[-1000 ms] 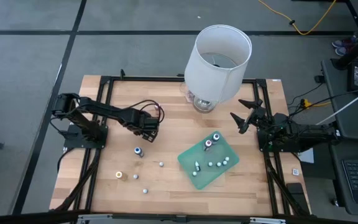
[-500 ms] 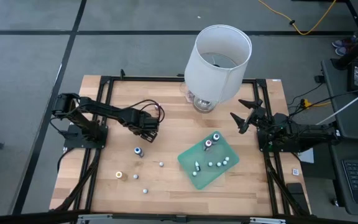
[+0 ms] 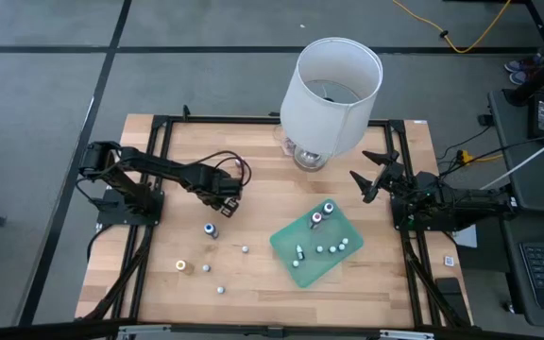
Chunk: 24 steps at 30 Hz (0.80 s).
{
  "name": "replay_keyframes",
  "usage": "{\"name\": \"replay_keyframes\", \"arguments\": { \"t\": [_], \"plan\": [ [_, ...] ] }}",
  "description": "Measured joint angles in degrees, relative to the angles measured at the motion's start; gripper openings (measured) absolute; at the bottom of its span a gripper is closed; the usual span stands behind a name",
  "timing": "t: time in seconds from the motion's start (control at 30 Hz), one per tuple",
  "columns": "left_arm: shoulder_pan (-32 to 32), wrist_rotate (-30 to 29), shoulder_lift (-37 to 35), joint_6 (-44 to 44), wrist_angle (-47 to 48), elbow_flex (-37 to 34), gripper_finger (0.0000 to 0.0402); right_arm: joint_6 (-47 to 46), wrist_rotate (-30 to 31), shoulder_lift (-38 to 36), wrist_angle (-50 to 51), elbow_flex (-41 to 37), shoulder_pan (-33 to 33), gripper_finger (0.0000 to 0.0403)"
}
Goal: Pick & Place food coloring
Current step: Put the small blue food coloring bottle into the green bin
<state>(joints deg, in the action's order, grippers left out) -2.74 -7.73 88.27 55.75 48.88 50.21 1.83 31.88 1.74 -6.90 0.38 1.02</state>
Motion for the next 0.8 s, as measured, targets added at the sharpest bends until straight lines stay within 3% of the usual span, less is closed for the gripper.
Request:
{"name": "replay_keyframes", "arguments": {
  "t": [0.4,0.8],
  "plan": [
    [0.65,3.64,-0.46,-11.12,5.09,9.59,0.0057,0.00,0.00,0.00,-0.01,-0.02,0.00,0.0397],
    [6.85,5.74,1.27,-22.79,15.44,25.71,0.0058,0.00,0.00,0.00,-0.01,0.00,-0.01,0.0397]
  ]
}}
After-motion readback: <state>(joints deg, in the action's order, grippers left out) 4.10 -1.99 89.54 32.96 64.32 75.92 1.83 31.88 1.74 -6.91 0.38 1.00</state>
